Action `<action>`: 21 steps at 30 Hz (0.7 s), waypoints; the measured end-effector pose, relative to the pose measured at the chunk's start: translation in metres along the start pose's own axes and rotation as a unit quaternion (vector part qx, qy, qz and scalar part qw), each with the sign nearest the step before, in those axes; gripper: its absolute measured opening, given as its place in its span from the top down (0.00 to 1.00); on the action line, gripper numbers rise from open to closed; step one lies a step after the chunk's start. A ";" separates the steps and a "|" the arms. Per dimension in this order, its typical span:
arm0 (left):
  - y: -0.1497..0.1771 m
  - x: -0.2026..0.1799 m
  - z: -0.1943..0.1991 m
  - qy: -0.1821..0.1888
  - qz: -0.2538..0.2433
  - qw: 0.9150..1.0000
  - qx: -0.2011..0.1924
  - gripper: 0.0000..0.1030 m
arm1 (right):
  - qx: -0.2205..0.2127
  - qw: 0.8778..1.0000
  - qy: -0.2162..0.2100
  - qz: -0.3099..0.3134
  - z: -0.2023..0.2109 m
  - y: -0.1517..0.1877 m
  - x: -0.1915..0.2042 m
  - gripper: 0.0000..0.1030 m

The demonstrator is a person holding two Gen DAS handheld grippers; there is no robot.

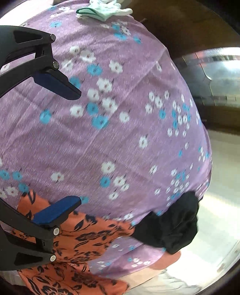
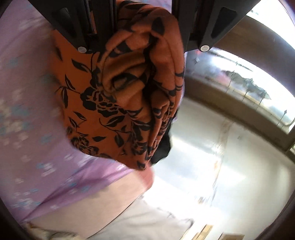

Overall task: Fold small clothes
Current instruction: 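Grasp the orange dress side edge with the right gripper and lift it, then fold the lifted dress edge over the dress body with the right gripper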

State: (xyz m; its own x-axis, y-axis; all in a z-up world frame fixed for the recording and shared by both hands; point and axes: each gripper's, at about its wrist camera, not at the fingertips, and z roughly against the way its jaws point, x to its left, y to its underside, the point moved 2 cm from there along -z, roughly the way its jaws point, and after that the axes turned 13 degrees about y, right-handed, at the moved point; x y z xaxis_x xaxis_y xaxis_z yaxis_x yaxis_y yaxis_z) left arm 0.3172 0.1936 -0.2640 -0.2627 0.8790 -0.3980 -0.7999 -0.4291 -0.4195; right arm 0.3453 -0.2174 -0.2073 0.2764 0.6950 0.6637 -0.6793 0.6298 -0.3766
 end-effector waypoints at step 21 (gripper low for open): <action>-0.008 -0.001 0.019 0.029 -0.014 0.998 -0.050 0.00 | 0.135 0.983 -0.124 0.001 -0.045 0.064 -0.017 0.24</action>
State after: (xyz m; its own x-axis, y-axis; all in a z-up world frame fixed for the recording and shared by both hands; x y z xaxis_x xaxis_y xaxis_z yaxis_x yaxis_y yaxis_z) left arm 0.3137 0.2005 -0.2445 -0.2061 0.8789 -0.4301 -0.7486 -0.4247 -0.5091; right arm 0.3278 -0.1737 -0.2720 0.1239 0.5684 0.8134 -0.8449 0.4903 -0.2139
